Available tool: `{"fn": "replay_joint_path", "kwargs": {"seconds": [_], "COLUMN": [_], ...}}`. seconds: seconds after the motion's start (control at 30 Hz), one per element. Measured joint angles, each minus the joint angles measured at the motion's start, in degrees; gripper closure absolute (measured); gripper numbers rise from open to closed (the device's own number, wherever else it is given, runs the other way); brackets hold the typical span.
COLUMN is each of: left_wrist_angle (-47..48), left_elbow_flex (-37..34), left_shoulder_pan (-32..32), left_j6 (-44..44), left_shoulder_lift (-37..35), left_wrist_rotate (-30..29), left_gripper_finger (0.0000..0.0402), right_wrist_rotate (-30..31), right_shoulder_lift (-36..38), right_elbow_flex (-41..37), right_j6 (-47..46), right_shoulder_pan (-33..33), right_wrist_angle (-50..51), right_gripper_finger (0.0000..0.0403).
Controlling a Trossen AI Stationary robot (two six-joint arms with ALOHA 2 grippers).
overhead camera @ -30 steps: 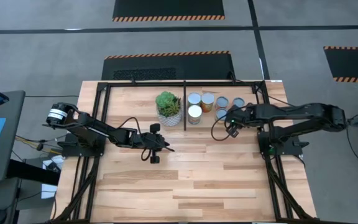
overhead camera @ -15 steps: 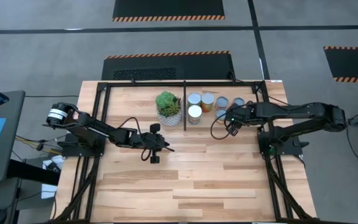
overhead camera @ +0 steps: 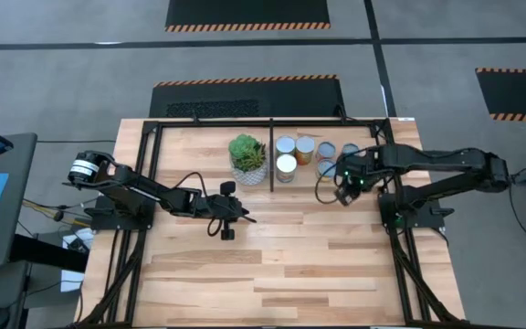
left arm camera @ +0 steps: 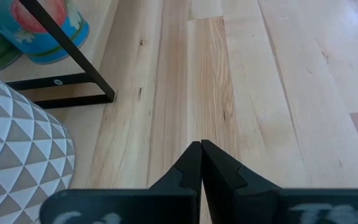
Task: Pick and place cans onto a shelf
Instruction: Return to Home Position
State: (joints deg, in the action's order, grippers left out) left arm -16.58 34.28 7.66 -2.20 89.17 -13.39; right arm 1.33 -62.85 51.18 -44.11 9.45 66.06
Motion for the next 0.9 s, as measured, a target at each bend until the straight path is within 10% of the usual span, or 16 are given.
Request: {"fn": "replay_joint_path", "kwargs": {"seconds": [0.47, 0.9], "left_wrist_angle": [0.43, 3.74], "left_elbow_flex": [0.0, 0.07], "left_shoulder_pan": [0.07, 0.18], "left_j6": [9.65, 16.61], "left_shoulder_lift": [-0.02, -0.04], "left_wrist_rotate": [-0.13, 5.98], "left_gripper_finger": [0.0402, 0.0401], "right_wrist_rotate": [-14.76, 0.4], "right_shoulder_lift": [-0.02, 1.02], "right_elbow_flex": [0.0, 0.02], "right_j6": [-5.95, 1.12], "right_shoulder_pan": [-22.36, -41.32], "right_wrist_angle": [-0.77, -26.2], "right_gripper_finger": [0.0244, 0.0244]}}
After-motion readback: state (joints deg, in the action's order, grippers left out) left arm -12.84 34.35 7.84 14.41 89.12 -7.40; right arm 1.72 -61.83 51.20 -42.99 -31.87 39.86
